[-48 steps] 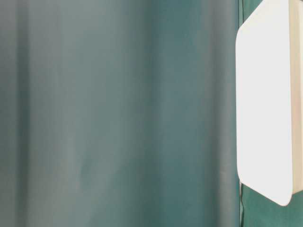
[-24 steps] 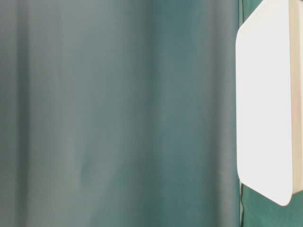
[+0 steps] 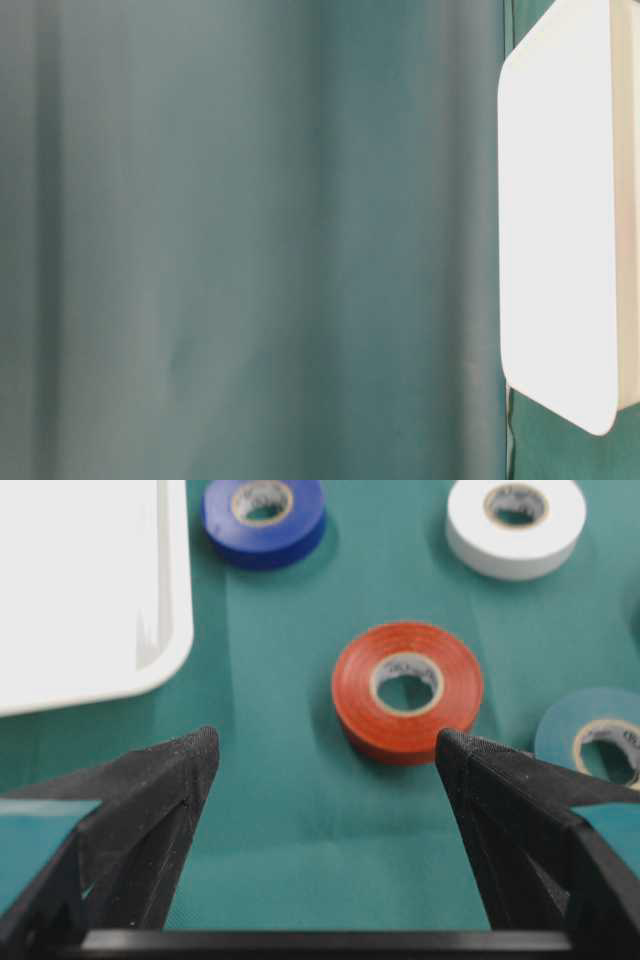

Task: Put the tape into the white case with the left arm.
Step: 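Open the left gripper and move it toward the tape rolls, then lower the left gripper onto the black tape roll and grasp it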

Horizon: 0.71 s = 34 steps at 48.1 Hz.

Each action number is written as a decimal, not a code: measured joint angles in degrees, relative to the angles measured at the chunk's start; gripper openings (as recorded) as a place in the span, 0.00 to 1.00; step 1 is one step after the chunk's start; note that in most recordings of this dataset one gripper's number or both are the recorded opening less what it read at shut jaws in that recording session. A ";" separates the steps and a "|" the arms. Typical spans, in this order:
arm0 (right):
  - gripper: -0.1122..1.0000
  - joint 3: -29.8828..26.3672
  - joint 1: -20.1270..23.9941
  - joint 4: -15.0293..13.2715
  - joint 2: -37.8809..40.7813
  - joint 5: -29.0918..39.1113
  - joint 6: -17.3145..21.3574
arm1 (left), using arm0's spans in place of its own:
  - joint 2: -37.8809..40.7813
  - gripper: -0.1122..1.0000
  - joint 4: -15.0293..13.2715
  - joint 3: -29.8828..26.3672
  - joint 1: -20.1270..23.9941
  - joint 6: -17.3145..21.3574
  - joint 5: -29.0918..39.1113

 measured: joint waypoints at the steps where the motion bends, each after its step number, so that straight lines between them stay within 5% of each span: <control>1: 0.02 0.09 0.00 0.00 -0.09 0.09 0.00 | 0.35 0.98 0.00 -0.09 0.00 0.00 0.00; 34: 0.02 0.09 0.00 0.00 0.00 0.09 0.00 | 1.41 0.98 0.00 -0.79 -0.79 -0.35 0.00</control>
